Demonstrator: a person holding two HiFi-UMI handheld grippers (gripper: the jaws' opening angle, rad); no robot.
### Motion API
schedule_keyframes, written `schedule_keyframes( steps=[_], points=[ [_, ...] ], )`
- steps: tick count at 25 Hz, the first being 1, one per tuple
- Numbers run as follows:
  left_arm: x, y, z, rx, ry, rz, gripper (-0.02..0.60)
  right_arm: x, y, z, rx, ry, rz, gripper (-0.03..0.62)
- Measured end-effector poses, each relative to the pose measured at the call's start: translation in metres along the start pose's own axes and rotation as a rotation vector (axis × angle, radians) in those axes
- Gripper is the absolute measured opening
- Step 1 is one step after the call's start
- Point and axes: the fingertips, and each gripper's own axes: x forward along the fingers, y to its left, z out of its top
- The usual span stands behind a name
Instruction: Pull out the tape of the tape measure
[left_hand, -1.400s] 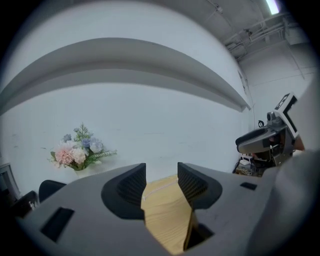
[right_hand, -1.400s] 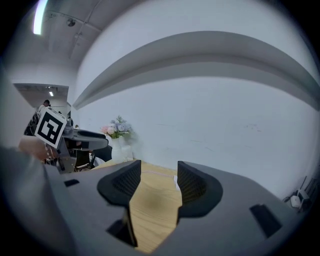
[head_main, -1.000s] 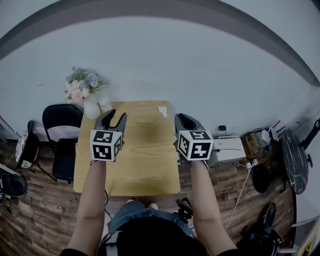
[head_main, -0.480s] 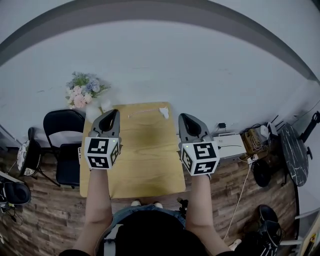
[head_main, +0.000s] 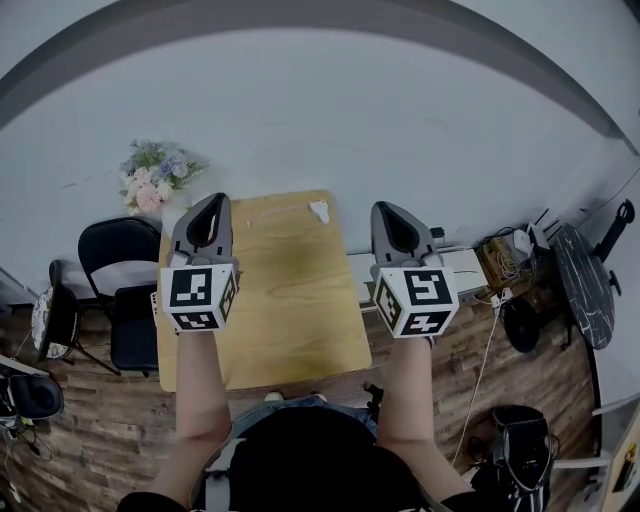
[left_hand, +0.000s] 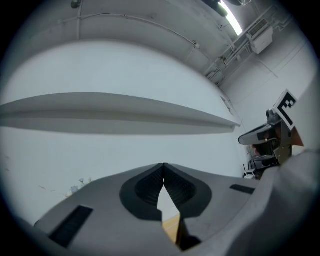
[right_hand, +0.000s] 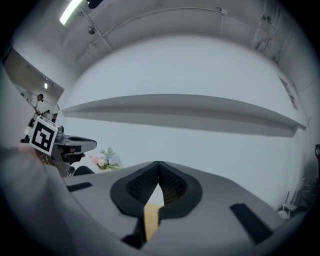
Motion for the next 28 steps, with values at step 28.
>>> schedule_keyframes(
  steps=[28],
  points=[
    [0.002,-0.001,0.029,0.039,-0.078,0.000,0.012,-0.002,-0.009,0.022,-0.083,-0.042,-0.024,0.014]
  ],
)
